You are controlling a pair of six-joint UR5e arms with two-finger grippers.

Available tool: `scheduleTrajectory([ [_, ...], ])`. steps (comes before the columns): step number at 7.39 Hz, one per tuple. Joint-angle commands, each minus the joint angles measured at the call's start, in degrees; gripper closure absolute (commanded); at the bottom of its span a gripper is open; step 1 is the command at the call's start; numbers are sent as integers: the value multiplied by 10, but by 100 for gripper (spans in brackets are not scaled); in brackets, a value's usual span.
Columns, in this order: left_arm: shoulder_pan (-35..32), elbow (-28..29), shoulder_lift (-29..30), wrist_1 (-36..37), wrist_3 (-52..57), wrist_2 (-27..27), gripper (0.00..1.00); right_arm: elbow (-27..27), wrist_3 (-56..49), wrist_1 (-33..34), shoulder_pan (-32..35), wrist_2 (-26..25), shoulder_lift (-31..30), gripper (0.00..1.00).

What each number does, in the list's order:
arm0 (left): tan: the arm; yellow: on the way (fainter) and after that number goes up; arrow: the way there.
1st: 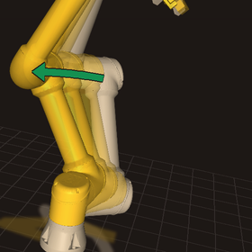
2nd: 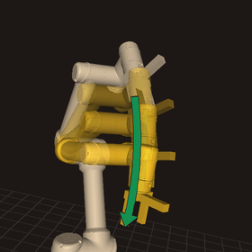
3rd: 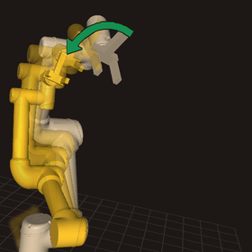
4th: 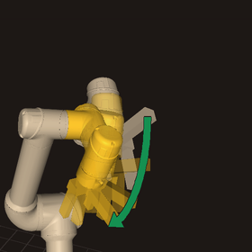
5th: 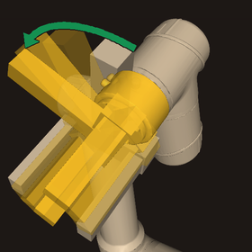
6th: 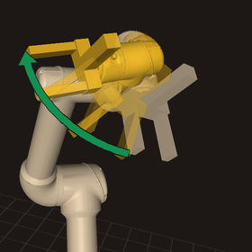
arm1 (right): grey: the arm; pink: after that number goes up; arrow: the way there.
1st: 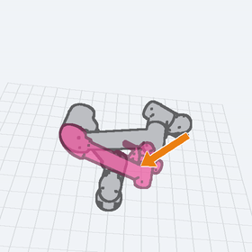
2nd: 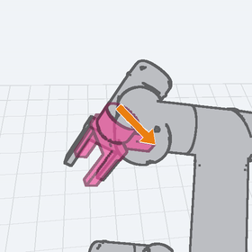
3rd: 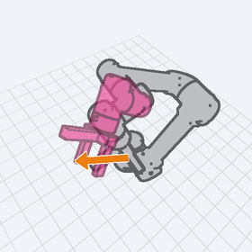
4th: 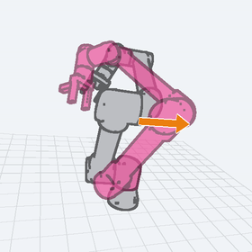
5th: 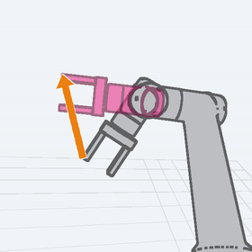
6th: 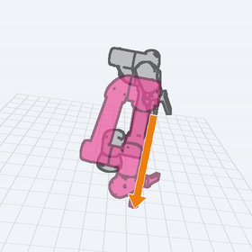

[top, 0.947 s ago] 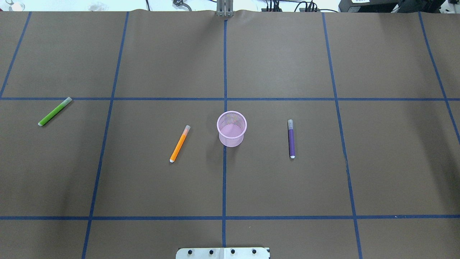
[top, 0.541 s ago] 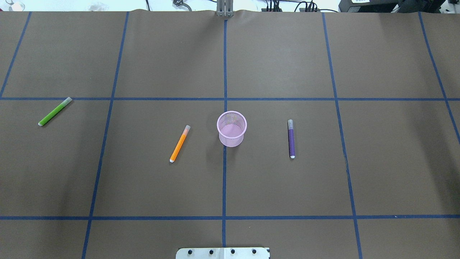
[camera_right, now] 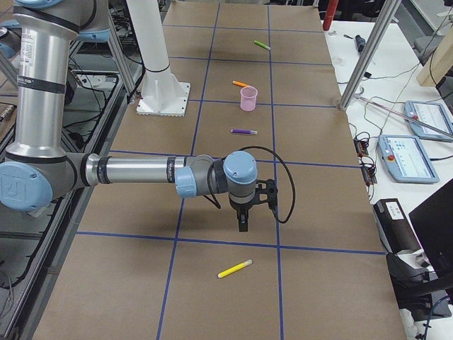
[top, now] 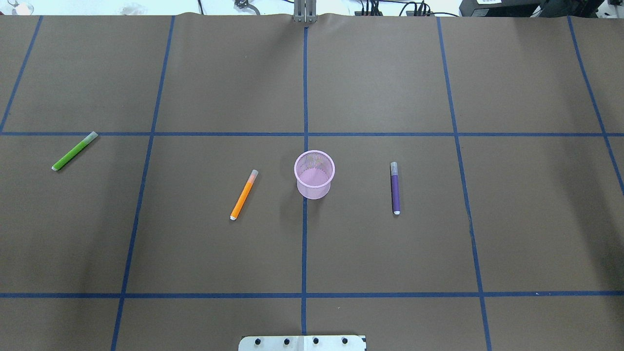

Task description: Collect pens into pen holder

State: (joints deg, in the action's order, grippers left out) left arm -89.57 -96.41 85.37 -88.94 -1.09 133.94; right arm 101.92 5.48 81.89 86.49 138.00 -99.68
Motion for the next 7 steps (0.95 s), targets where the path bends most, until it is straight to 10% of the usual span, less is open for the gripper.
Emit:
scheduleTrajectory([
  [1,0,-4,-1,0,0,1,0,2,0,-8,0,6,-3,0],
  [4,0,-2,-9,0,0,44,0,-8,-6,-40,-1,-25,-24,1],
  [7,4,1,-9,0,-1,44,0,-129,-143,-72,-37,-68,24,2],
])
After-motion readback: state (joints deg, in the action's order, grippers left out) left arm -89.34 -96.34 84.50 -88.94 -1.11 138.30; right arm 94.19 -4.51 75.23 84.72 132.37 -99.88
